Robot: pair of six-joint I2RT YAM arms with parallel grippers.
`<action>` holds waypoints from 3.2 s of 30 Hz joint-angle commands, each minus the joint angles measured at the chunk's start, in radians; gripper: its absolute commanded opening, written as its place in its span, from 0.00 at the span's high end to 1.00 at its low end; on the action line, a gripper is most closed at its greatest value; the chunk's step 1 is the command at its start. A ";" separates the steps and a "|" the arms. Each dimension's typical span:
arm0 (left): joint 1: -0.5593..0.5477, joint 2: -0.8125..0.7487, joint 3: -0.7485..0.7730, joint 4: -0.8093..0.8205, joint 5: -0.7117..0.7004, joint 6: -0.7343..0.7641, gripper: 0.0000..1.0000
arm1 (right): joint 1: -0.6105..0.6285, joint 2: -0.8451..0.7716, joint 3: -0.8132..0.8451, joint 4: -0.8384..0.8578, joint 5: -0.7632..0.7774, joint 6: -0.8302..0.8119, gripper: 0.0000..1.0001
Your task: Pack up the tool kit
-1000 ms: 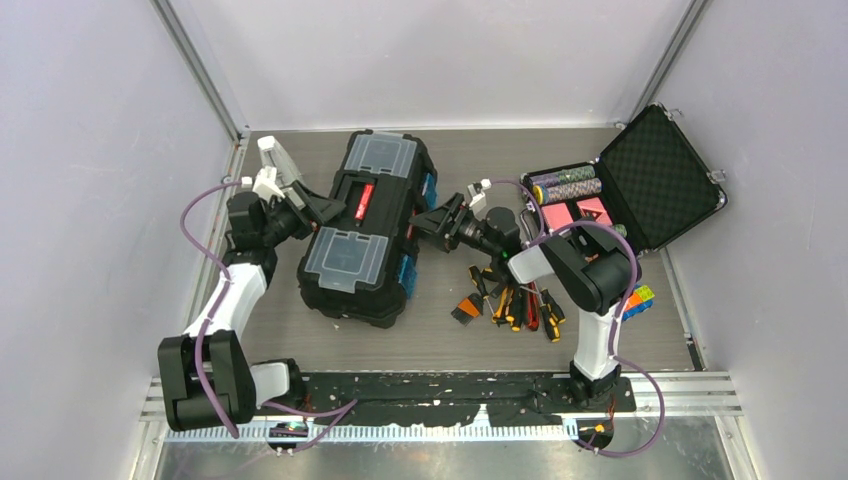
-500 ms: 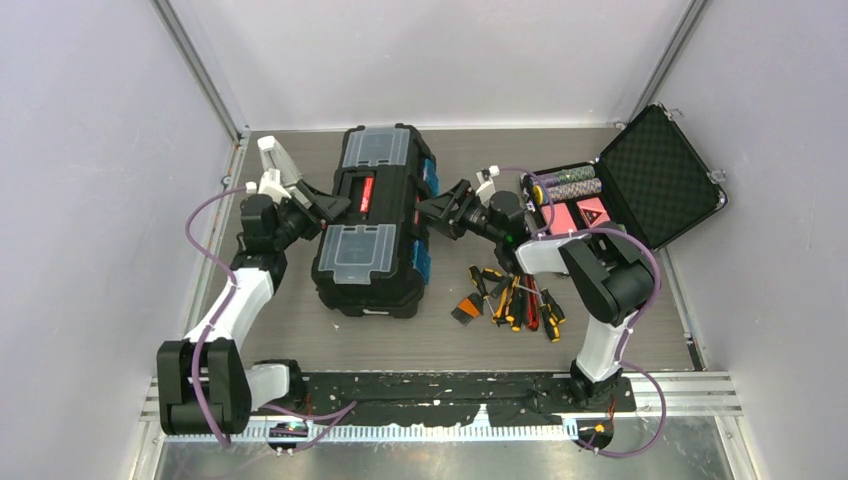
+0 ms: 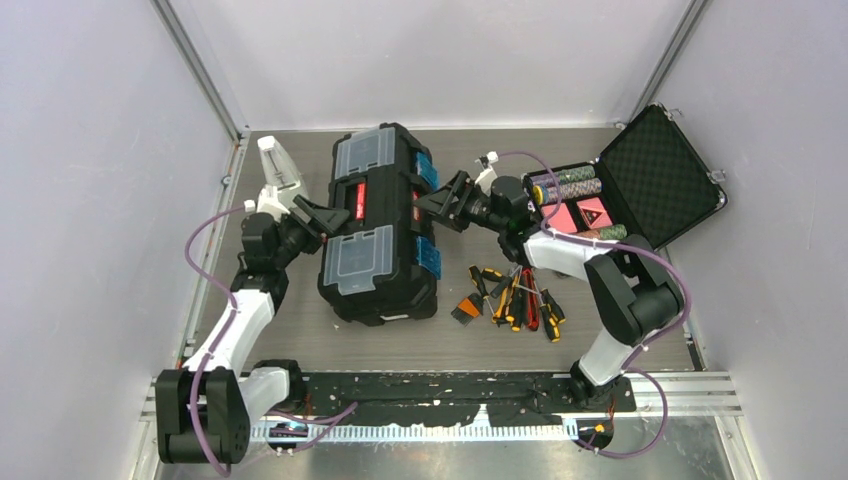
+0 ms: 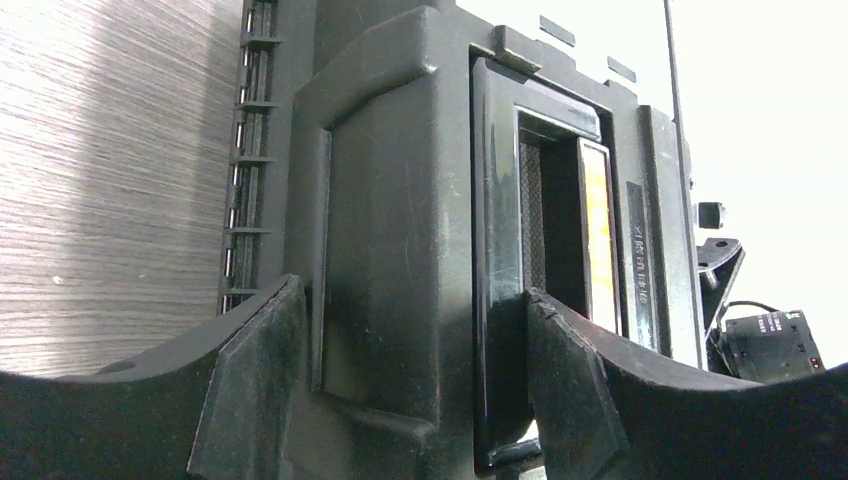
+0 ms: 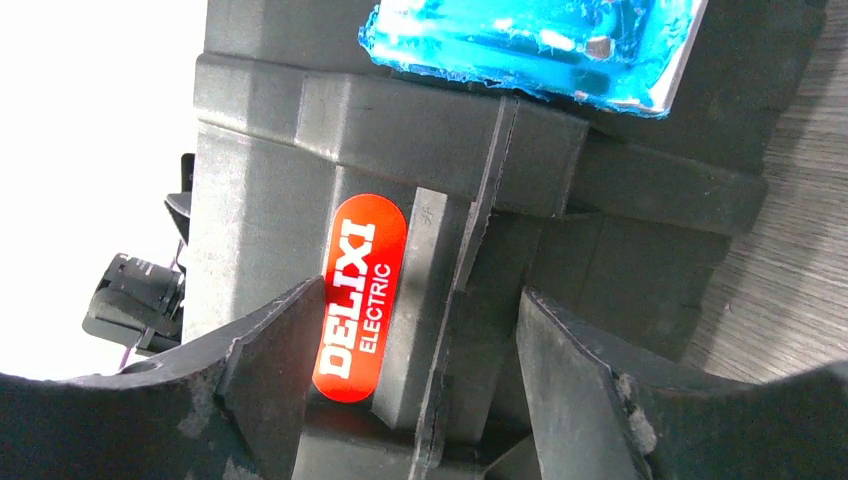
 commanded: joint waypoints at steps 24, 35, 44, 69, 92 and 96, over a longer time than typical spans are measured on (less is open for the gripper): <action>-0.043 0.141 -0.104 -0.089 0.226 0.019 0.80 | 0.210 -0.172 0.326 -0.475 0.076 -0.438 0.31; -0.043 -0.109 0.026 -0.465 0.003 0.192 0.40 | 0.186 -0.259 0.405 -0.713 0.146 -0.585 0.28; -0.235 -0.324 0.253 -0.842 -0.349 0.370 0.01 | 0.187 -0.411 0.293 -0.807 0.204 -0.608 0.29; -0.366 -0.295 0.093 -0.714 -0.373 0.289 0.25 | 0.358 -0.466 -0.020 -0.432 0.015 -0.425 0.30; -0.367 -0.271 0.023 -0.609 -0.260 0.231 0.41 | 0.371 -0.389 0.071 -0.583 -0.014 -0.467 0.31; -0.368 -0.262 0.014 -0.600 -0.260 0.230 0.42 | 0.378 -0.377 0.016 -0.460 -0.075 -0.462 0.31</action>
